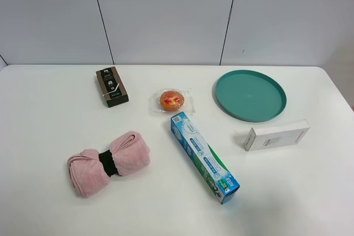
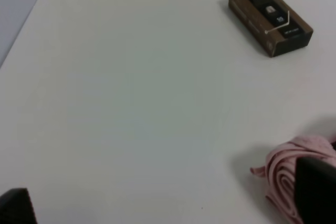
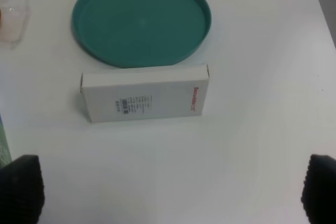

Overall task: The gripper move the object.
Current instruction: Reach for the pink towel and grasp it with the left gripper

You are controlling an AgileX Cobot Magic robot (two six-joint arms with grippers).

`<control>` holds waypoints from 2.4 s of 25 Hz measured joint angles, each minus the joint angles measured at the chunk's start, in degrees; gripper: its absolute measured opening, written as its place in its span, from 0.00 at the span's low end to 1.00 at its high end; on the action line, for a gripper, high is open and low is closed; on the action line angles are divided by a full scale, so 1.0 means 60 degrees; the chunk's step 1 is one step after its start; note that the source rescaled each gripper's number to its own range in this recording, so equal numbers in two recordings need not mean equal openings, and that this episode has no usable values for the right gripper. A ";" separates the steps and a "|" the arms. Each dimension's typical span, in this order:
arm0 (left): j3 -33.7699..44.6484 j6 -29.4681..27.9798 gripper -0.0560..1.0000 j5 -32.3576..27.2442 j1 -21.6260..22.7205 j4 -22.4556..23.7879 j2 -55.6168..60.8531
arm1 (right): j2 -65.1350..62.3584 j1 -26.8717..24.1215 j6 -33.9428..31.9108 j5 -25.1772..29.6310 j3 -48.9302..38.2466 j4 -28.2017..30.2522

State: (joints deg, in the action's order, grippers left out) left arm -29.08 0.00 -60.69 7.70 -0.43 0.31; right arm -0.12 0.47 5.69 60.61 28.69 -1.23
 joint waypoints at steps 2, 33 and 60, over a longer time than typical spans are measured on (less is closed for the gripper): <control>0.0000 0.0273 1.00 0.0003 0.0000 -0.0210 0.0000 | 0.0000 0.0000 0.0000 0.0000 0.0000 0.0000; -0.1426 0.3818 1.00 0.1417 0.0000 -0.2689 -0.7205 | 0.0000 0.0000 0.0000 0.0002 0.0000 0.0000; -0.1433 0.6300 1.00 0.3751 -0.5319 -0.2750 -1.0721 | 0.0000 0.0000 0.0000 0.0019 0.0000 0.0000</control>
State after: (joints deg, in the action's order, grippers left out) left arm -37.68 37.80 -38.19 -24.21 -16.93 -64.02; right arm -0.12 0.47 5.69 60.72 28.69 -1.23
